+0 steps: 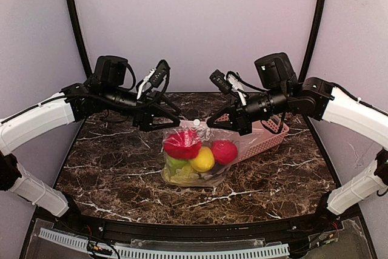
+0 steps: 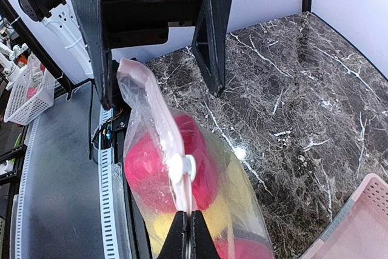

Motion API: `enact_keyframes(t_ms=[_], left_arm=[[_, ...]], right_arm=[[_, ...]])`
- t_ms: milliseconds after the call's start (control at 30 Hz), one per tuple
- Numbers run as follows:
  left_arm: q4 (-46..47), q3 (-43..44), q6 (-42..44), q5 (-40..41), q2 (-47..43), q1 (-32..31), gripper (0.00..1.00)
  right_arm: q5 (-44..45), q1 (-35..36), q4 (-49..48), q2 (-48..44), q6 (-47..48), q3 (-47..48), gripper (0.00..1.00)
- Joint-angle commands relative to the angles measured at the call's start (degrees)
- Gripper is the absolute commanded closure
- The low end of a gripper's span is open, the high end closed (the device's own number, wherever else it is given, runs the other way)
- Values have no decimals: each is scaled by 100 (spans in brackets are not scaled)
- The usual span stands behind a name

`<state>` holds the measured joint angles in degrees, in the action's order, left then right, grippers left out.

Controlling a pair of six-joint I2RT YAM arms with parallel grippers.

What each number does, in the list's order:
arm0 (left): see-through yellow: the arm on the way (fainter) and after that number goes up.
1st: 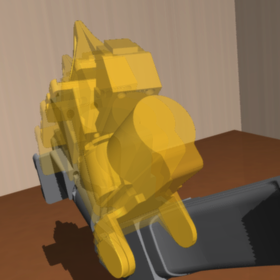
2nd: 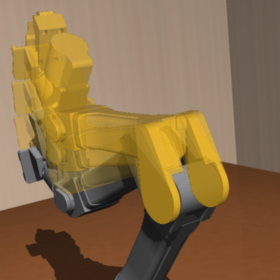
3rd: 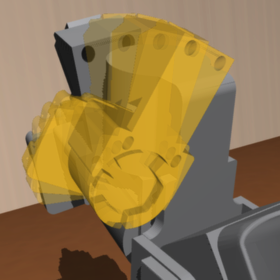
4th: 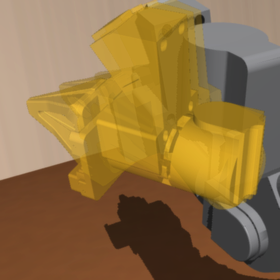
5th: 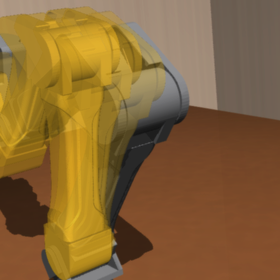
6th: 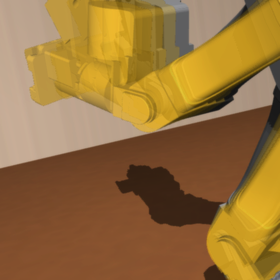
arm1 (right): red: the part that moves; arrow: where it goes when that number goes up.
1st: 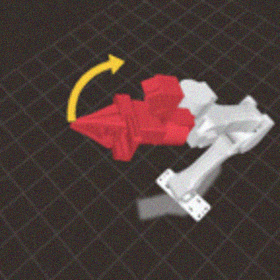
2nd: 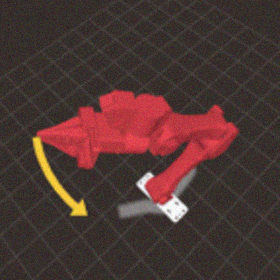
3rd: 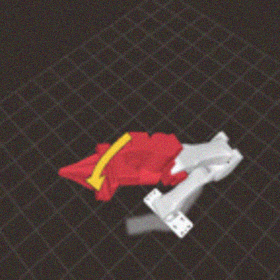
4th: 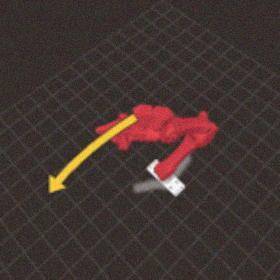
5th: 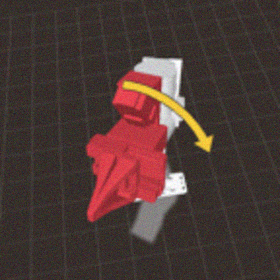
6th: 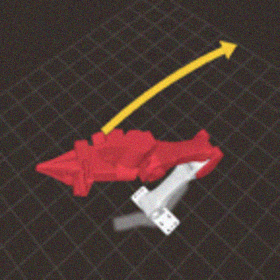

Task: Place the food in the zip-top bag and seal the zipper
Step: Adjust the zipper of the zipper food storage bag.

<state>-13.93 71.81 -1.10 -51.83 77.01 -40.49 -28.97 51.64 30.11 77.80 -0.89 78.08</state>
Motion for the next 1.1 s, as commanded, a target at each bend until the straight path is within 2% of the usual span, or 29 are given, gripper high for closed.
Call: enact_keyframes(t_ms=[0,133,200,300,467,500,533,600,667,867,967,1067], left_arm=[[-389,129,202,44,172,-181,27],[-519,252,305,153,364,-292,26],[-508,283,295,171,401,-316,32],[-351,284,208,176,383,-333,50],[-128,258,145,136,354,-336,65],[-101,252,145,138,344,-336,73],[-83,243,141,138,338,-334,77],[-54,221,138,127,314,-336,93],[-14,200,142,102,288,-337,99],[113,143,-55,79,201,-345,99],[147,125,-64,84,172,-344,99],[156,115,-57,84,146,-339,99]], right_arm=[[-68,-13,-16,39,45,140,100],[-57,-14,-72,-20,53,128,100],[-65,-12,-102,-58,48,106,100],[-52,-12,-108,-64,51,88,100],[-26,-16,-120,-86,48,24,100],[-14,-16,-126,-95,53,18,100],[-6,-14,-137,-90,49,19,100],[-12,-14,-172,-90,15,31,100],[-27,-13,-240,-88,-14,40,92],[-191,24,-347,133,-8,223,65],[-202,85,-374,376,0,379,58],[-174,139,-387,551,15,503,56]])
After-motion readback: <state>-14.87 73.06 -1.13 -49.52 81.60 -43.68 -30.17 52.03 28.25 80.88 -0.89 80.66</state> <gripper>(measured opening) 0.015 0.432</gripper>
